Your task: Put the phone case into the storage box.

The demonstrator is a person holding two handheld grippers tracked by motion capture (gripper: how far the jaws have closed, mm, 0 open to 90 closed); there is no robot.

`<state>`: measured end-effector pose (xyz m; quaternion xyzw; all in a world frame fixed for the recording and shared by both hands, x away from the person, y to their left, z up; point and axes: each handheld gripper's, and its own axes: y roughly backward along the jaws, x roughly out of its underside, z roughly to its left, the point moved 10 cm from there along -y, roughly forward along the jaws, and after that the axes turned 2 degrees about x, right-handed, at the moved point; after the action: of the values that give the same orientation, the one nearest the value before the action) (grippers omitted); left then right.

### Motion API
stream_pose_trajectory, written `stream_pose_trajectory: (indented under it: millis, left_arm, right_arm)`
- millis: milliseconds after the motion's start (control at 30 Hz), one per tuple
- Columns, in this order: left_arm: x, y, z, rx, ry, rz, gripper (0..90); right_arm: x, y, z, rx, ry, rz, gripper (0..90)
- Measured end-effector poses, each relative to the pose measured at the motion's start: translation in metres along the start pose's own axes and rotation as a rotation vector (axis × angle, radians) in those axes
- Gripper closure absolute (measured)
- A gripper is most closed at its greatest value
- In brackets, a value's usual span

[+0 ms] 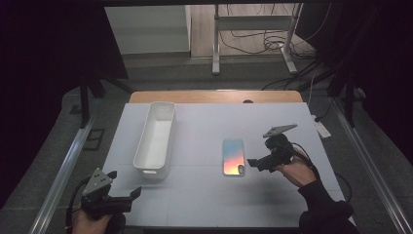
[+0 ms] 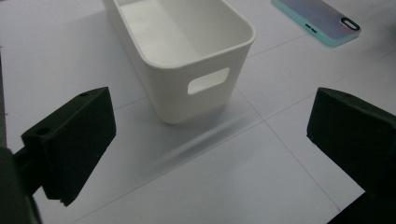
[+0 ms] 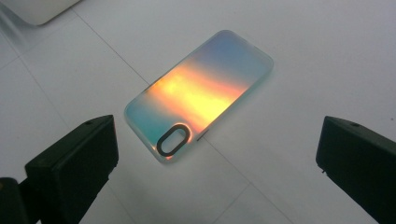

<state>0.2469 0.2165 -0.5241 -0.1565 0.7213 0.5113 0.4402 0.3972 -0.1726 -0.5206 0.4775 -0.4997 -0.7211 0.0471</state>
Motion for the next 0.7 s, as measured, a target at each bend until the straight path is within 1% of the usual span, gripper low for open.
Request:
stream_pose_trajectory:
  millis: [167, 433, 533, 700]
  left_arm:
    - [0.000, 0.000, 0.000, -0.001, 0.000, -0.002, 1.7]
    - [0.000, 0.000, 0.000, 0.001, 0.002, -0.002, 1.7]
    - [0.000, 0.000, 0.000, 0.002, 0.002, -0.002, 1.7]
    - [0.000, 0.000, 0.000, 0.003, 0.005, -0.003, 1.7]
  right_arm:
    - [-0.005, -0.008, 0.003, -0.002, 0.009, 0.013, 0.0]
    - [-0.014, -0.018, 0.005, -0.012, 0.006, 0.014, 0.0]
    - [-0.018, -0.023, 0.005, -0.017, 0.014, 0.016, 0.0]
    - [-0.021, -0.035, 0.005, -0.018, 0.027, 0.043, 0.0]
